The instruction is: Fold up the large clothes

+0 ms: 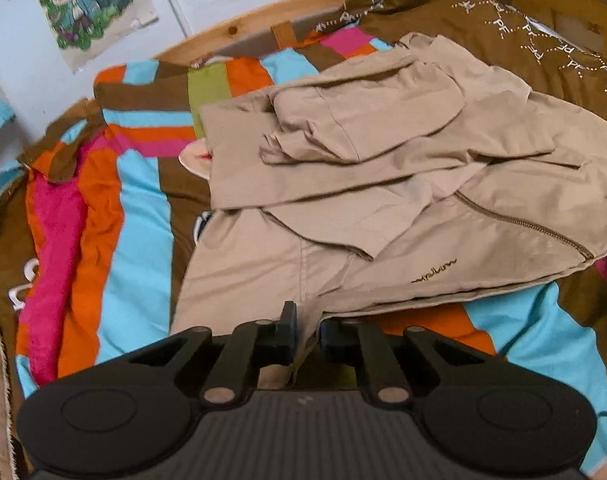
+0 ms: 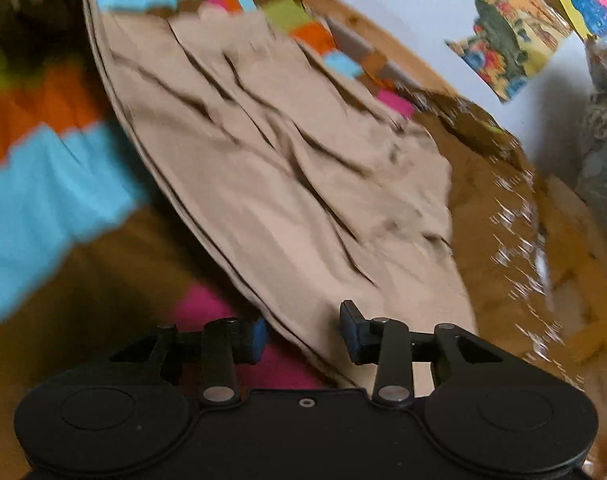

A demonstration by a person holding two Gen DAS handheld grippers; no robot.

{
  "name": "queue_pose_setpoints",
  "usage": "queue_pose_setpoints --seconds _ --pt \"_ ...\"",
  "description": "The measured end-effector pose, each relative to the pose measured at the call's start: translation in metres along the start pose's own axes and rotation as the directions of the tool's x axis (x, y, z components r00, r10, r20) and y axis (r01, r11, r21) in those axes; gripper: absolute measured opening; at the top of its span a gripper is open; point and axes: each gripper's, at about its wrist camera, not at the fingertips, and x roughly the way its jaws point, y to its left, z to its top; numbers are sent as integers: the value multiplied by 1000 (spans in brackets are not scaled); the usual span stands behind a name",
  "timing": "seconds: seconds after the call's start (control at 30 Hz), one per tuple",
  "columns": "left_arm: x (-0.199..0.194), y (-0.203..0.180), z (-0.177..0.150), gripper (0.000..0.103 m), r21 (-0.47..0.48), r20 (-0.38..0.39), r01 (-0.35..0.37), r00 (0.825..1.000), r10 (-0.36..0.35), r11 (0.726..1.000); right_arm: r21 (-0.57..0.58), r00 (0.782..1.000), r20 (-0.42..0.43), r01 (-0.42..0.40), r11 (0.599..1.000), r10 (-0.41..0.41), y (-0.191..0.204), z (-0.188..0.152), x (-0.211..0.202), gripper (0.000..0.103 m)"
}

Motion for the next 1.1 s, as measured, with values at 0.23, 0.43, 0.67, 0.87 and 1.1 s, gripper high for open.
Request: queue_pose_setpoints --seconds 0.23,0.43,0.67,0.87,1.1 --pt "-10 2 -4 10 -19 27 -19 999 20 1000 80 997 -25 75 994 -73 -29 -12 -6 23" --pt "-26 -3 -8 4 -35 73 -61 995 63 998 190 996 23 75 979 -81 -42 -8 -27 5" --pt "-85 16 -6 2 -137 178 -36 982 60 990 254 978 143 109 961 -149 -62 4 -91 3" --pt "-148 33 -20 3 -35 236 27 972 -18 999 197 970 174 134 971 -169 -73 2 -174 2" --pt "-145 40 -7 3 14 222 59 973 -61 998 185 971 159 150 971 -180 -83 19 -168 3"
